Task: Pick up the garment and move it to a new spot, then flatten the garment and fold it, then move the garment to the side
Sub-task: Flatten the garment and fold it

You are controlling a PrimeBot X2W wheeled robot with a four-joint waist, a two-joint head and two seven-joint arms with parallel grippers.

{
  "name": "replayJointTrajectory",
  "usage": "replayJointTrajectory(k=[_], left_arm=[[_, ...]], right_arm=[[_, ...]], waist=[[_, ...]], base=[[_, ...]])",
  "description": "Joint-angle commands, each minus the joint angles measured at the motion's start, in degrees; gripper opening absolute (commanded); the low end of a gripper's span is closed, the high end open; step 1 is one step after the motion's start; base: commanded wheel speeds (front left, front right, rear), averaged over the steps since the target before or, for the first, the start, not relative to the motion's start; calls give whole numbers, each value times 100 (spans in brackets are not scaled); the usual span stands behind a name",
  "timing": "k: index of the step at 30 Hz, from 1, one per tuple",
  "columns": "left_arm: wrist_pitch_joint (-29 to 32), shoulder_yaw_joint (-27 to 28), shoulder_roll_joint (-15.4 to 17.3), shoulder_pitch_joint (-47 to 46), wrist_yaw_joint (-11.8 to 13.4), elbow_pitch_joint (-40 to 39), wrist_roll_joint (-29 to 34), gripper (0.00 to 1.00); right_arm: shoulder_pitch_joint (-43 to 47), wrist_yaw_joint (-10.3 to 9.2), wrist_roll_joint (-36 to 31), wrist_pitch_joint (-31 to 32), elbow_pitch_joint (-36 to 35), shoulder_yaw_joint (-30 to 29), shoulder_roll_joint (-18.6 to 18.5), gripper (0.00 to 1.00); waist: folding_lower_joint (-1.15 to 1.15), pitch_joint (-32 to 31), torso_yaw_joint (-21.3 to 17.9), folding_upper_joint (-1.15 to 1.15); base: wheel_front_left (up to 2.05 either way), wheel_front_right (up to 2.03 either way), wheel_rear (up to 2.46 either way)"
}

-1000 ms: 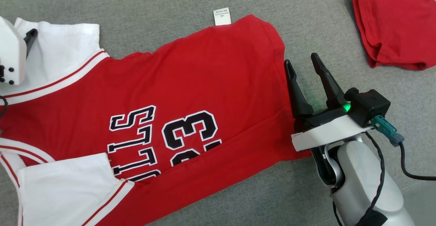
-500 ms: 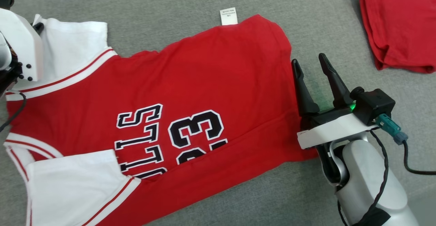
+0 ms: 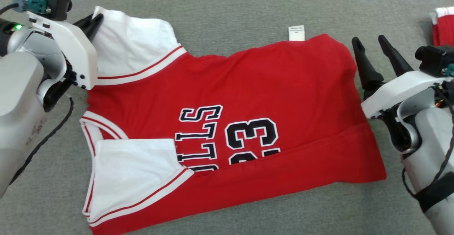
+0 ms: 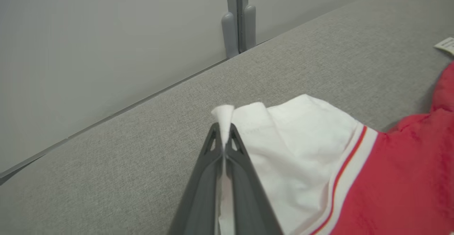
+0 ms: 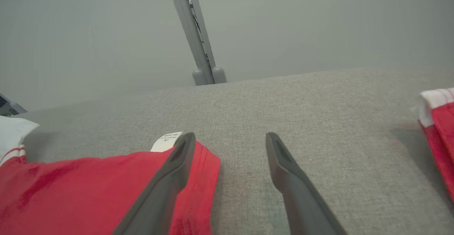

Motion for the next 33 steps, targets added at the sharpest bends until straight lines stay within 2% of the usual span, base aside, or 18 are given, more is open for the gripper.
replayJointTrajectory(k=[1, 7, 12, 32, 33], left_arm=[[-77, -41, -42, 36, 6, -22, -32, 0], [-330, -339, -307, -101, 5, -123, -77, 0], [-447, -563, -409, -163, 5, -116, -185, 0], [-650, -1088, -346, -427, 5, 164, -643, 0], [-659, -1106, -350, -424, 5, 175, -655, 0]], right_arm=[[-124, 0, 28, 126, 107, 60, -220, 100], [-531, 0, 233, 681, 765, 589, -737, 100], [-759, 0, 343, 963, 1152, 1123, -888, 100], [-1440, 1, 886, 982, 1849, 2637, -928, 100], [-1453, 1, 954, 1024, 1858, 2718, -926, 58]], waist=[[0, -119, 294, 0], [0, -109, 678, 0], [0, -111, 809, 0], [0, 59, 815, 0], [0, 60, 821, 0]], base=[[0, 0, 0], [0, 0, 0], [0, 0, 0], [0, 0, 0], [0, 0, 0]])
